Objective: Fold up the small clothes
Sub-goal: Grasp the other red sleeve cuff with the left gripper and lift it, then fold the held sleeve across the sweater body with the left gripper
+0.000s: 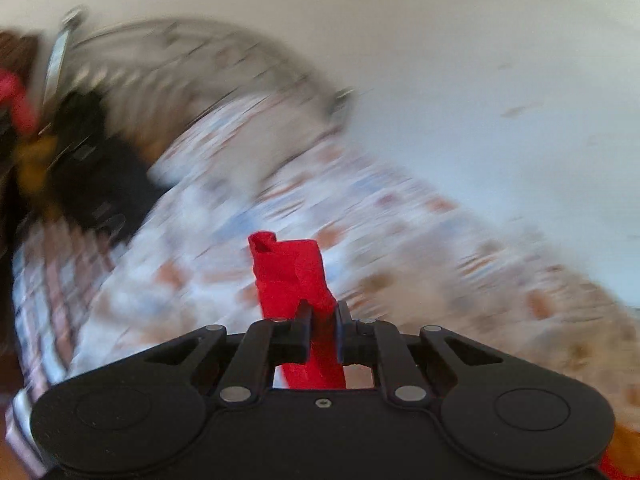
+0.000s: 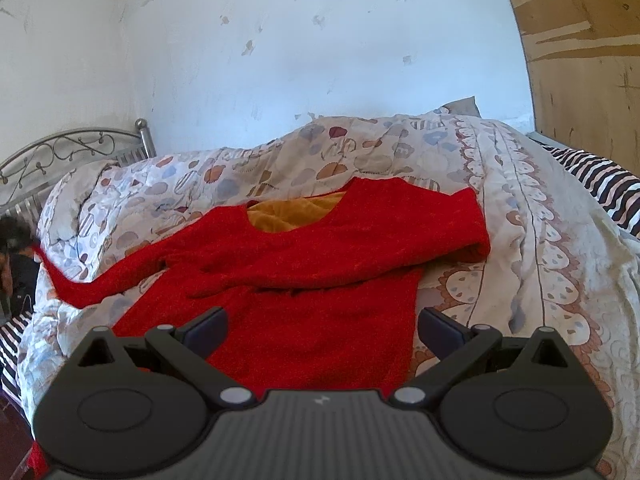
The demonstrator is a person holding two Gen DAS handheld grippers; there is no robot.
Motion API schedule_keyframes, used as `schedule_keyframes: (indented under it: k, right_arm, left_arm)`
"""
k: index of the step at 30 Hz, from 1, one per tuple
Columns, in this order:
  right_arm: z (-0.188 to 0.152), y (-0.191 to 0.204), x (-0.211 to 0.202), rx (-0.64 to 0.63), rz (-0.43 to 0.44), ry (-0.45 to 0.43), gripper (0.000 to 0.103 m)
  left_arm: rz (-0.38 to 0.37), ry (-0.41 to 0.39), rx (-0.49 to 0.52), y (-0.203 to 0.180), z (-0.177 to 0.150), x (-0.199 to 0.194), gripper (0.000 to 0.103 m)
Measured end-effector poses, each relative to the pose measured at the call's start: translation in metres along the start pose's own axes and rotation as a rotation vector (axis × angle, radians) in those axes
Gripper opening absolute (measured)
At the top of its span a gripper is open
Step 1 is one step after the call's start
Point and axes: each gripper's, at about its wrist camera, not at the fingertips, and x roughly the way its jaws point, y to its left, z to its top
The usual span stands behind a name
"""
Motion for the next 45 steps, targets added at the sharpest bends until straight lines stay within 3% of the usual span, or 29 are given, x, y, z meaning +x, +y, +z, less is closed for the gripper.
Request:
schedule_keyframes:
  k: [5, 10, 16, 21, 27, 32, 35, 37, 39, 42, 45]
  right_arm:
    - [0.0, -0.006, -0.004, 0.02, 0.0, -0.015, 0.103]
    - [0.001, -0.013, -0.01, 0.035, -0.013, -0.031, 0.103]
    - [-0.002, -0.026, -0.017, 0.059, -0.046, -0.034, 0.103]
    - [-0.007, -0.037, -0.023, 0.078, -0.078, -0.027, 0.103]
    - [-0.016, -0.047, -0.027, 0.106, -0.112, -0.009, 0.103]
    - [-0.021, -0.052, -0.025, 0.128, -0.123, 0.005, 0.103]
    - [-0.022, -0.051, -0.023, 0.131, -0.122, 0.007, 0.103]
    - [-0.022, -0.05, -0.021, 0.127, -0.119, 0.01, 0.103]
    - [-0.022, -0.048, -0.019, 0.126, -0.115, 0.014, 0.103]
    - [-0.021, -0.045, -0.016, 0.121, -0.105, 0.017, 0.103]
    - [-0.017, -0.042, -0.01, 0.111, -0.094, 0.016, 0.103]
  left_arm:
    - [-0.227, -0.088, 0.07, -0.072, 0.024, -0.028, 0.011]
    - [-0.46, -0.076, 0.153, -0.146, 0.02, -0.045, 0.011]
    - [-0.684, 0.016, 0.274, -0.22, -0.028, -0.065, 0.011]
    - [-0.8, 0.138, 0.342, -0.256, -0.083, -0.07, 0.011]
    - [-0.851, 0.277, 0.408, -0.263, -0.141, -0.07, 0.012]
    - [-0.878, 0.382, 0.443, -0.253, -0.166, -0.069, 0.017]
    - [-0.899, 0.406, 0.442, -0.247, -0.168, -0.071, 0.03]
    - [-0.908, 0.414, 0.441, -0.244, -0.165, -0.07, 0.053]
    - [-0.902, 0.412, 0.433, -0.238, -0.161, -0.074, 0.064]
    - [-0.888, 0.407, 0.437, -0.227, -0.155, -0.076, 0.075]
    - [-0.822, 0.389, 0.435, -0.208, -0.147, -0.075, 0.087]
